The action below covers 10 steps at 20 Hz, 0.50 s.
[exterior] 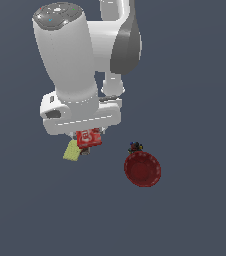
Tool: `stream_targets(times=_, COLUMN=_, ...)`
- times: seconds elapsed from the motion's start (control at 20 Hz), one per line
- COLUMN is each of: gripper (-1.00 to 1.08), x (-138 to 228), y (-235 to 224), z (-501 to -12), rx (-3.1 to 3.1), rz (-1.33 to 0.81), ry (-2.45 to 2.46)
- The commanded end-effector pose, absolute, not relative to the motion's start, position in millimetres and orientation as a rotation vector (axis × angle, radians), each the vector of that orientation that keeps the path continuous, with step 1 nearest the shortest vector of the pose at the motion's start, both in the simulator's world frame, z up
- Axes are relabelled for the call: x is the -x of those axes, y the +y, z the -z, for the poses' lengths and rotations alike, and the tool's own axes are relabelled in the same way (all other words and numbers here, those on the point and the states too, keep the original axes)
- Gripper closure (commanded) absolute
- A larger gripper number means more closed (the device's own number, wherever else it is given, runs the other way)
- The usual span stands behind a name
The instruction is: Pick up a designated object from a clutter of objects.
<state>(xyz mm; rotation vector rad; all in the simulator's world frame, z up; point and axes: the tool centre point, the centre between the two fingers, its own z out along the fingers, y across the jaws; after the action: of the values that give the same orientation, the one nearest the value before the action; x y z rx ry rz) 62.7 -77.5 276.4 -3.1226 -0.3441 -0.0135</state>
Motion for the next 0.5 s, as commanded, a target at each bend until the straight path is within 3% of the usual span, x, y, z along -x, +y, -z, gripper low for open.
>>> stream_targets(times=0.0, gripper=1.08, x=-70, y=-85, z=-299, rx=3.122, rz=0.010, ry=-0.345)
stream_targets(times=0.45, gripper=1.08, x=-92, y=-107, z=-363, rx=3.122, rz=0.006, ry=-0.345)
